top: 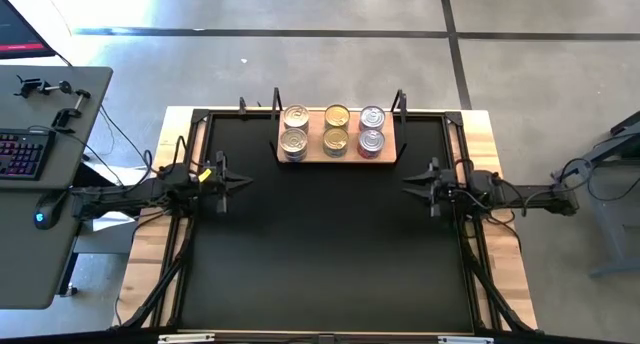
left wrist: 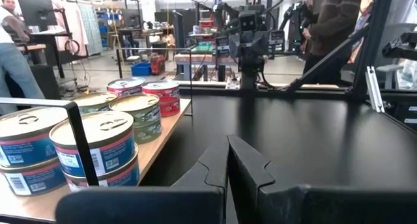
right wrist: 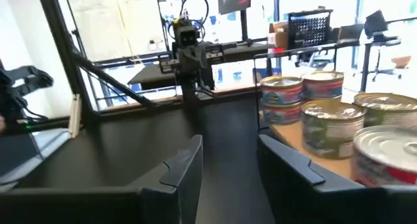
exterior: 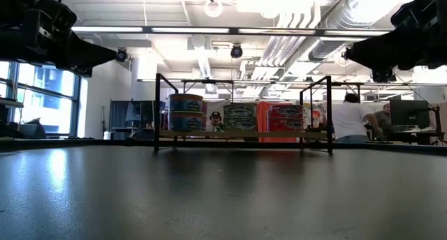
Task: Stack canned seafood by type on shelf
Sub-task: Return to Home Position
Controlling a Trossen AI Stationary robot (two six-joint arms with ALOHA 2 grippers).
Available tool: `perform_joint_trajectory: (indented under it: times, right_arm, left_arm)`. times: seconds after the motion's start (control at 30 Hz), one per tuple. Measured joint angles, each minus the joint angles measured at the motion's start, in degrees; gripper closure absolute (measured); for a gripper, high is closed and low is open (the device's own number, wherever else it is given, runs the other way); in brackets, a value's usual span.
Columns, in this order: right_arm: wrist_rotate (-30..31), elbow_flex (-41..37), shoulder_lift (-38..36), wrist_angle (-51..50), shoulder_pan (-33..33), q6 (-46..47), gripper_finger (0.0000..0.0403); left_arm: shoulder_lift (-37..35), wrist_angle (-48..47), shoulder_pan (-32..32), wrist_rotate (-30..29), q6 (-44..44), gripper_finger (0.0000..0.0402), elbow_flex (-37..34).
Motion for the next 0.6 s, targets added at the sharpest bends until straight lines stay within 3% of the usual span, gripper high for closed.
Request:
perform_joint_trajectory:
  times: [0.23,0.6]
  right_arm:
    - [-6.5,-0.3,1.4,0.2,0.7,2.9,0.0266]
    - [-7.0,-0.3,3.6,-0.1,1.9,-2.2,0.0266]
  left_arm:
    - [1.5,0.0,0.0,-0.1,0.0,0.0402,0.0]
    - [2.2,0.0,0.0,-0.2,0.1,0.0402,0.0]
